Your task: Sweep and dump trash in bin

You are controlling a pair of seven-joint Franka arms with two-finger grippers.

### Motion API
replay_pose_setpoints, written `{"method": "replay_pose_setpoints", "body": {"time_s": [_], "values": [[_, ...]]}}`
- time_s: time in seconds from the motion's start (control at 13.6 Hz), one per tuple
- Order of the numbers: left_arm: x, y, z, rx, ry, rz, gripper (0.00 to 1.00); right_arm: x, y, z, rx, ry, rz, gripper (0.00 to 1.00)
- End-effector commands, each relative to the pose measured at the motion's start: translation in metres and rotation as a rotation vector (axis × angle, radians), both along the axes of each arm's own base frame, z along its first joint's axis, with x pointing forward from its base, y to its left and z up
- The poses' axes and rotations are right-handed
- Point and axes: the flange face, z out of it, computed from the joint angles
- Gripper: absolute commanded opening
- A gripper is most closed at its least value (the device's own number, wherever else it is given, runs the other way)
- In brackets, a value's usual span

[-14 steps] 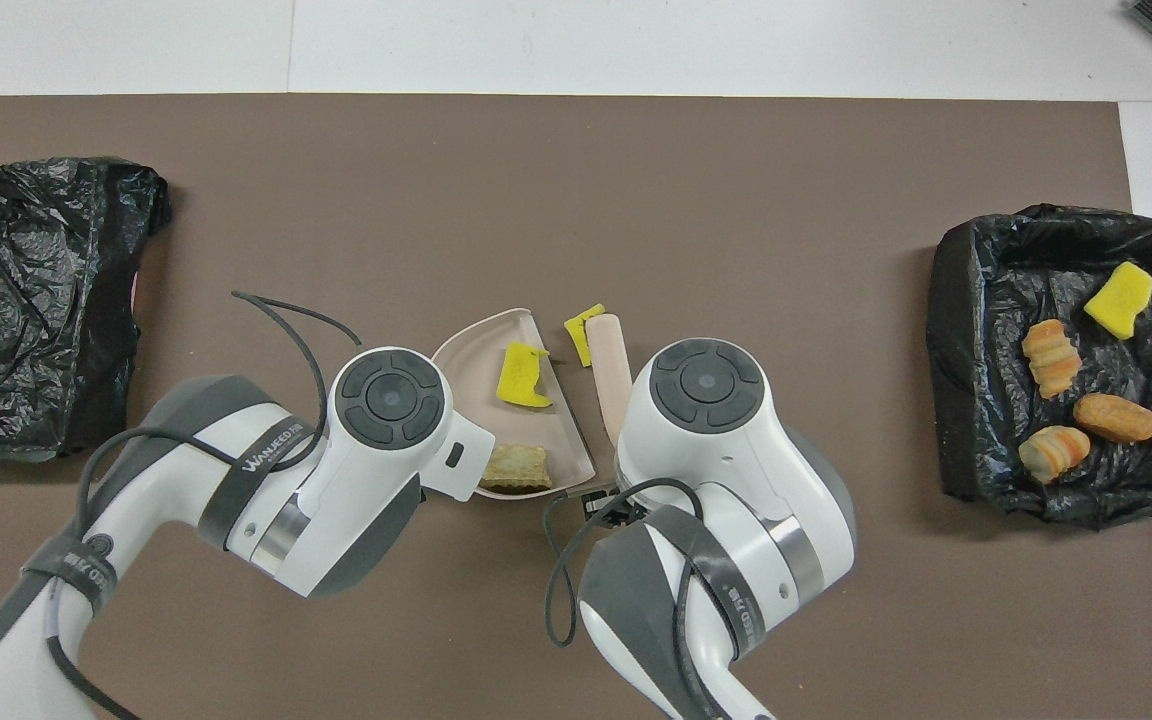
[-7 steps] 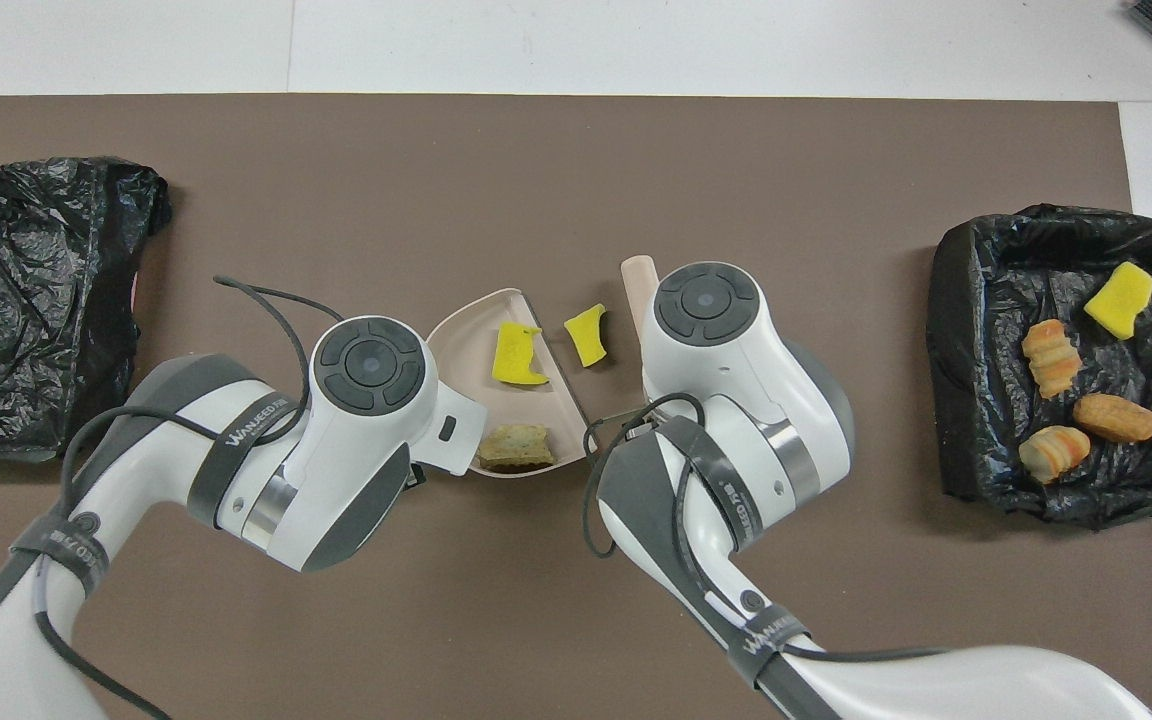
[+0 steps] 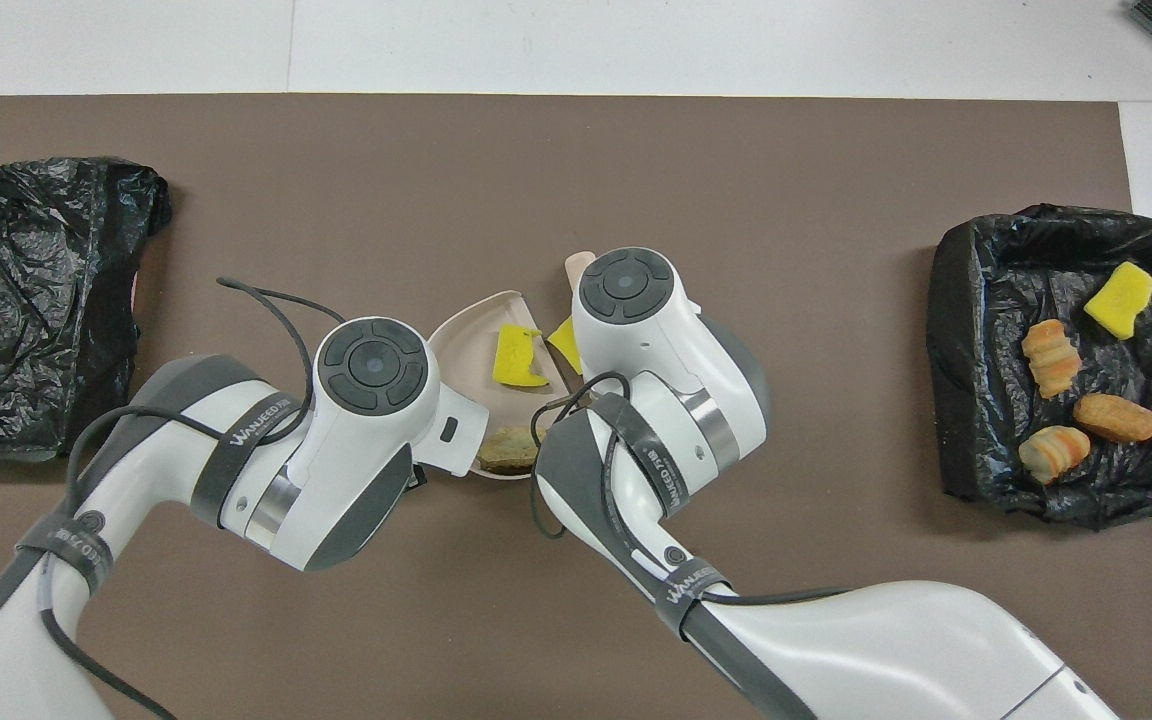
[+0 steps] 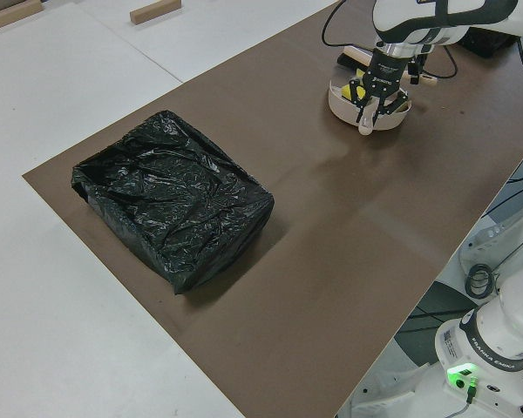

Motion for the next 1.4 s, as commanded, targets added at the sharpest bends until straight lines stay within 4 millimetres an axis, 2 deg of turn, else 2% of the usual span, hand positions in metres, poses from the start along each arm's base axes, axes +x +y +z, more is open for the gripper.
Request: {"method": "replay_pose_setpoints", "body": {"time_s": [0.0,0.29,0.52,0.74,0.96,1.33], "values": [[-0.010,0.000,0.002,-0.001,0.014,0.008,0.00,-0.007,0.014,0.005,0.061,0.018,0.055,0.00],[-0.012,0.000,0.002,0.006,0.024,0.005,0.00,-0.036,0.027,0.003,0.101,0.083,0.068,0.00],[-0.012,-0.001,0.004,0.004,0.022,-0.002,0.00,-0.057,0.026,-0.001,0.090,0.114,0.075,0.00],[-0.011,-0.004,0.005,-0.007,0.007,-0.011,0.00,-0.061,0.023,0.000,0.086,0.119,0.075,0.00],[-0.006,-0.007,0.005,-0.030,-0.030,-0.025,0.00,-0.056,0.006,0.019,0.076,0.127,0.055,0.00],[0.001,-0.012,0.006,-0.063,-0.081,-0.092,0.00,-0.053,-0.051,0.066,0.050,0.200,0.054,0.00]]}}
